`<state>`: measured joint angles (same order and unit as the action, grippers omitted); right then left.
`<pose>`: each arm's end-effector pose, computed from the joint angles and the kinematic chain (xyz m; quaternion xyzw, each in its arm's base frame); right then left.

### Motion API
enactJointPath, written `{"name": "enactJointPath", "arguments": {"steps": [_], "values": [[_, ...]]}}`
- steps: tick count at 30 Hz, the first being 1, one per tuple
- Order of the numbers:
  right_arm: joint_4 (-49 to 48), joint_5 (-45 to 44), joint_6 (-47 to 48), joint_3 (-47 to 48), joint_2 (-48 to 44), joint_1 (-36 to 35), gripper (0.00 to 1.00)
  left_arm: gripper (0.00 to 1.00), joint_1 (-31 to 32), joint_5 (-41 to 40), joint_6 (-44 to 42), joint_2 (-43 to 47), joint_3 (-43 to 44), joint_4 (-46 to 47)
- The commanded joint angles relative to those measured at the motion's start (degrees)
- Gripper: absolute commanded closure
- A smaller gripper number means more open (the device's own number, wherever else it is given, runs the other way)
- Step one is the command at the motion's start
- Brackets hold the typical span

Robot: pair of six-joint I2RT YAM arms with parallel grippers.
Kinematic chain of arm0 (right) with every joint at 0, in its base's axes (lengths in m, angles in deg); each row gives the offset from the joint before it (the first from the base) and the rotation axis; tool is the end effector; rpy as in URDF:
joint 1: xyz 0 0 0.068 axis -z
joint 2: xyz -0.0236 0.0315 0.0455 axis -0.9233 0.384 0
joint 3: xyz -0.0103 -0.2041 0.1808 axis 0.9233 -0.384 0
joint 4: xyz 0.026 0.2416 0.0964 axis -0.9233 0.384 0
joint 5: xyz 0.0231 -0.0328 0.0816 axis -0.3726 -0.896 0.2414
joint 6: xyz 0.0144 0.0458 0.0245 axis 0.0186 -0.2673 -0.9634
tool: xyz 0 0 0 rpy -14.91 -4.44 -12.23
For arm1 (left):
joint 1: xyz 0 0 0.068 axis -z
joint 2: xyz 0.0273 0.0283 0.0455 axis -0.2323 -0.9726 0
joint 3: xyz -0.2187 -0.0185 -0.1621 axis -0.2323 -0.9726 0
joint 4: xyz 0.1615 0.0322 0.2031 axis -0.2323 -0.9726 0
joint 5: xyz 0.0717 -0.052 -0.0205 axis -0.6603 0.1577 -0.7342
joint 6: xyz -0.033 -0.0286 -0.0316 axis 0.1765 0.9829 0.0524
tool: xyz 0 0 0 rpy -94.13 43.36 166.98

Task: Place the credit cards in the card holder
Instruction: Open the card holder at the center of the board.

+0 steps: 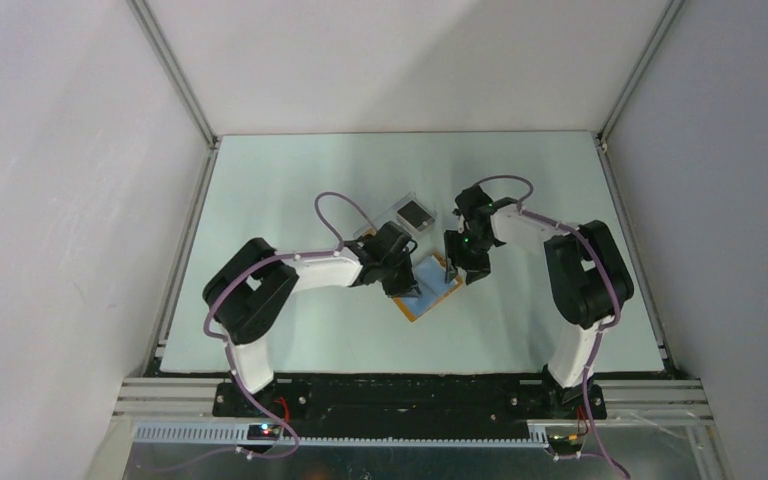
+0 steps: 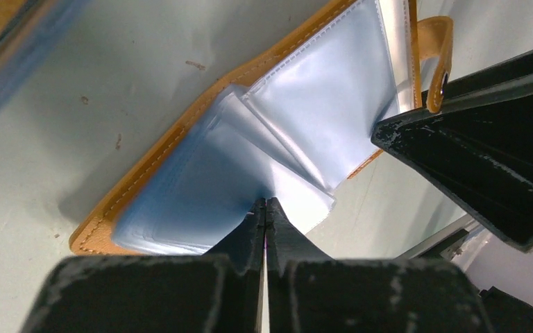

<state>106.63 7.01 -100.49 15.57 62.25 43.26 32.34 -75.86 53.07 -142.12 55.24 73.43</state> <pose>0.3108 0.1486 0.1587 -0.0542 0.9852 0.1524 0.0575 0.2444 -0.2597 0.1405 -0.0685 0.9512 -0.2768 0.1175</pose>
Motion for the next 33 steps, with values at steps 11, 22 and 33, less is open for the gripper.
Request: {"name": "enactJointPath", "arguments": {"steps": [11,22,33], "values": [[5.72,-19.35,1.01,1.38,6.87,-5.72,0.52,1.0,0.55,-9.54,-2.59,3.97,2.05,-18.54],[4.41,-10.21,1.0,2.37,-2.25,-7.23,0.44,0.79,0.48,-13.55,-6.32,11.35,6.42,-18.25],[3.99,0.48,0.08,4.04,-14.41,-3.11,0.38,0.63,-1.0,-15.58,-6.73,22.31,5.3,-16.36]]}}
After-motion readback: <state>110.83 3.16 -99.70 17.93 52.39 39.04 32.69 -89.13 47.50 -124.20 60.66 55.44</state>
